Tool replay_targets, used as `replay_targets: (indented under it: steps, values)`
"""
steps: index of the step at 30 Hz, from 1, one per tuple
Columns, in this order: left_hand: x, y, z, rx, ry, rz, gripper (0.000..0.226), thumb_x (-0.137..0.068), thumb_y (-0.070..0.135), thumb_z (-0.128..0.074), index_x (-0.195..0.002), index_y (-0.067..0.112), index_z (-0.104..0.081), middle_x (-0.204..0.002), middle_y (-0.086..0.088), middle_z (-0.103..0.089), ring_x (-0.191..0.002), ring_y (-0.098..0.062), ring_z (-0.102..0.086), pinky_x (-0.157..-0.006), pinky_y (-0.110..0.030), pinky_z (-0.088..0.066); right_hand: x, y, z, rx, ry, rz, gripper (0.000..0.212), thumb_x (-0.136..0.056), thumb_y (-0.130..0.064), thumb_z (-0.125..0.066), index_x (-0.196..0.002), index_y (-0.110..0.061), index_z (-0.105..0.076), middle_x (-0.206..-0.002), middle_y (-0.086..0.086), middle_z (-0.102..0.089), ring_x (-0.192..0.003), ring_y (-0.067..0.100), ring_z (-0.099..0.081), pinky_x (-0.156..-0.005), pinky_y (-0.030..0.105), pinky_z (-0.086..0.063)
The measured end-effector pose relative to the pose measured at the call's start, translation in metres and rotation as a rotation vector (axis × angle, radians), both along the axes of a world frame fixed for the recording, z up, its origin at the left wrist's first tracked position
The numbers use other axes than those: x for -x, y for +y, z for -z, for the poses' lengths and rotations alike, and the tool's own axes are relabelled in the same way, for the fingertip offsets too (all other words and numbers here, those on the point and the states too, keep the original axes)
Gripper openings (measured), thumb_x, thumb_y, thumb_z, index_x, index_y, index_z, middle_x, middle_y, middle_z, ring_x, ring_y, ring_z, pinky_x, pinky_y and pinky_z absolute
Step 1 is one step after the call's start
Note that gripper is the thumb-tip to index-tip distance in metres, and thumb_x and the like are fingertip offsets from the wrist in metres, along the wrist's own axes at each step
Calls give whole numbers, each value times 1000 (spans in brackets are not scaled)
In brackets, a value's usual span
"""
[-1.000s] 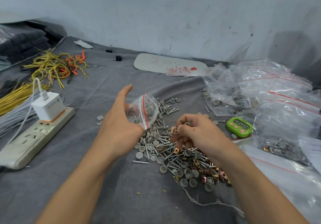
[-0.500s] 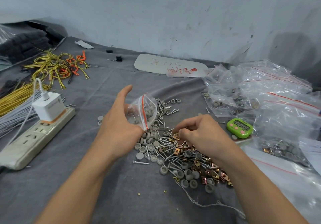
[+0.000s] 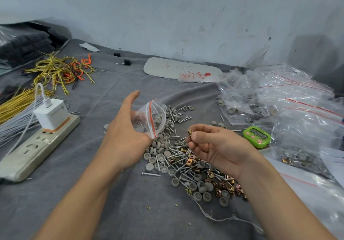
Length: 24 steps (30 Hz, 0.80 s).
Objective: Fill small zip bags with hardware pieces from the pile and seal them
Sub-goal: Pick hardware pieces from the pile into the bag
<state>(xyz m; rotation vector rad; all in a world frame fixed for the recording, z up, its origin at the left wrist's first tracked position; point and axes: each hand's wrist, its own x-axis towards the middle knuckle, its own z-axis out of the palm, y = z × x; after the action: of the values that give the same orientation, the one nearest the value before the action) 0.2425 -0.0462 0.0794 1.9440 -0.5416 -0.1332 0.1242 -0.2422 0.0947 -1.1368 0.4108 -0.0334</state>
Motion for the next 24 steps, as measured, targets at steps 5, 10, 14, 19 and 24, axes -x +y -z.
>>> replay_targets:
  steps: [5, 10, 14, 19, 24]
  values:
    - [-2, -1, 2, -6, -13, 1, 107, -68, 9, -76, -145, 61, -23, -114, 17, -69, -114, -3, -60, -83, -29, -47, 0, 0, 4, 285, 35, -3, 20, -87, 11, -66, -88, -8, -68, -82, 16, -75, -64, 19, -71, -54, 20, -56]
    - [1, 0, -1, -17, -16, 1, 107, -69, 9, -78, -145, 62, -23, -116, 17, -68, -118, -6, -59, -90, -35, -48, 0, 7, 11, 841, 196, 20, 13, -65, -11, -72, -77, -15, -69, -68, 10, -76, -60, 16, -67, -55, 27, -46]
    - [3, -2, -3, -14, -21, -1, 106, -64, 16, -75, -144, 62, -23, -114, 17, -68, -117, -8, -60, -95, -40, -49, -1, 10, 14, 1193, 238, 39, 9, -75, -14, -75, -74, -22, -71, -57, -8, -71, -50, 2, -66, -44, 15, -43]
    - [3, 0, -2, -13, -29, -6, 105, -71, 10, -77, -144, 62, -23, -113, 18, -66, -112, -4, -60, -88, -33, -50, -3, 10, 13, 1139, 195, 56, 9, -73, -10, -76, -72, -18, -71, -58, -2, -71, -48, 6, -64, -46, 20, -43]
    - [14, -7, -4, -135, -171, -38, 103, -72, 21, -76, -148, 59, -18, -113, 19, -52, -95, -6, -52, -81, -26, -40, -3, 7, 15, 1072, 146, 71, 11, -74, -7, -72, -72, -17, -71, -56, 2, -71, -43, 6, -59, -41, 15, -40]
